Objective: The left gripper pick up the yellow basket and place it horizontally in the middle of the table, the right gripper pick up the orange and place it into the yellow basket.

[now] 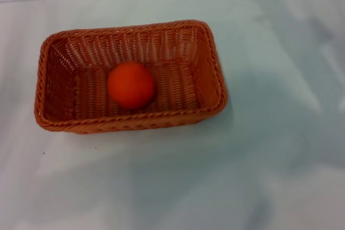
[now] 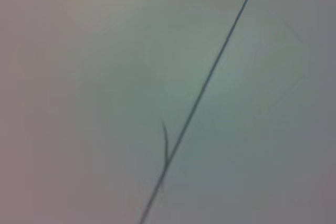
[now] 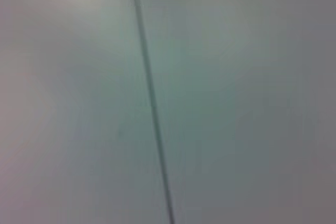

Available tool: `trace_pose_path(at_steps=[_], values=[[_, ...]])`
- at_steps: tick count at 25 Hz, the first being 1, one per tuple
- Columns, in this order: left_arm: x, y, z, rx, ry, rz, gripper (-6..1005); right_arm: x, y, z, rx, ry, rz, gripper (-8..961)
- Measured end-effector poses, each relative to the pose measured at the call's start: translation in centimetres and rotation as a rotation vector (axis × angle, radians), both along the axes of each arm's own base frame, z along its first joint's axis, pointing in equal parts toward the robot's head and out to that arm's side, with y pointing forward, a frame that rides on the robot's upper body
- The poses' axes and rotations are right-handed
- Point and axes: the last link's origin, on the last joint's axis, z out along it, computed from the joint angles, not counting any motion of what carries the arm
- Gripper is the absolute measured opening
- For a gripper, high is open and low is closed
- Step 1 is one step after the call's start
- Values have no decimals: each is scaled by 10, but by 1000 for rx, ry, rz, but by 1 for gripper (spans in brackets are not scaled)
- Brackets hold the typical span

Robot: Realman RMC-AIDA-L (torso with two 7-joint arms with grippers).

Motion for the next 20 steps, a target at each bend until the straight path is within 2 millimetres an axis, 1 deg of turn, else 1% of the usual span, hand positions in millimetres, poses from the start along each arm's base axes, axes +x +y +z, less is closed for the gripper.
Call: trace_pose_path(at_steps=[4, 7, 9, 13, 20], values=[[-1, -5, -6, 121, 44, 45, 767, 8, -3, 3, 21, 23, -38, 915], [2, -11, -13, 228, 97, 78, 767, 14, -5, 5, 35, 37, -64, 915], [3, -13, -15, 269, 130, 92, 767, 17, -7, 5, 39, 42, -75, 915], [7, -16, -18, 321, 189, 101, 767, 21, -8, 5, 40, 51, -95, 915], [8, -19, -20, 354, 200, 111, 767, 21, -7, 4, 38, 52, -101, 915]])
